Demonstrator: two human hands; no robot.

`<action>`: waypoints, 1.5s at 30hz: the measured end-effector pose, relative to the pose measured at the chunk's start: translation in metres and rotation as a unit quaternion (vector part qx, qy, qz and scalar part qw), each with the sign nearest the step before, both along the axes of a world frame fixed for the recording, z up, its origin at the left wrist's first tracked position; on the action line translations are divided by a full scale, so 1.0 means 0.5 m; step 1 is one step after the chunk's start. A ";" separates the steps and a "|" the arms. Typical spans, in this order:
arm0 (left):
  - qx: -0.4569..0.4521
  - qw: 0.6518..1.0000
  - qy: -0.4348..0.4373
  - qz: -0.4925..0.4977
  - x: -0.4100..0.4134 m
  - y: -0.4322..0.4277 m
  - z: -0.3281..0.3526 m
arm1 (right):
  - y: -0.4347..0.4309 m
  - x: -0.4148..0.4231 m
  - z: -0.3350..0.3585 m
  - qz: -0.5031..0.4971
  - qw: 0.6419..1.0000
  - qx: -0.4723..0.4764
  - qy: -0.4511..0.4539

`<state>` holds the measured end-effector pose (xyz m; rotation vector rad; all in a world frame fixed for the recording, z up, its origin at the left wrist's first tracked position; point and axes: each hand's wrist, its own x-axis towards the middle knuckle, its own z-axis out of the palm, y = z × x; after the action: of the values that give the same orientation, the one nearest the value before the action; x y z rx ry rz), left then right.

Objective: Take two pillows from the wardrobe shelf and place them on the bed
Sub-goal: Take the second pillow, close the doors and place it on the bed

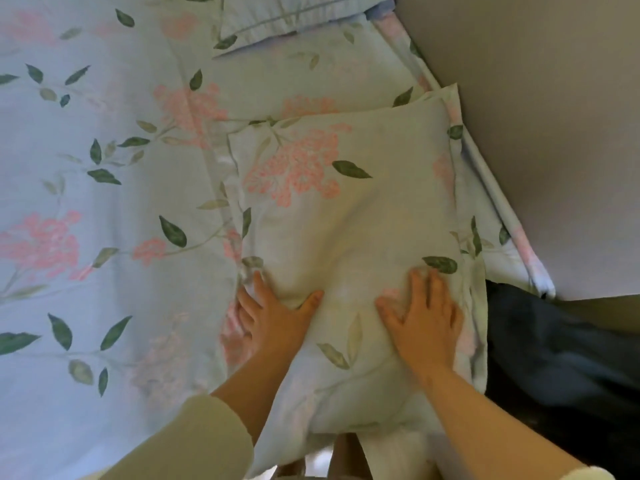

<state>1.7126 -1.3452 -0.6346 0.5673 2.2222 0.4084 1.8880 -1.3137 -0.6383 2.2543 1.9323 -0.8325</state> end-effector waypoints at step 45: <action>0.015 0.996 -0.085 0.014 -0.079 0.467 0.060 | 0.590 0.045 0.107 -0.065 0.997 -0.013 0.030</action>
<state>1.6732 -1.1119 -0.6046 0.4991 2.0647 0.4876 1.9107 -1.0187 -0.5848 2.3888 1.8023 -0.9453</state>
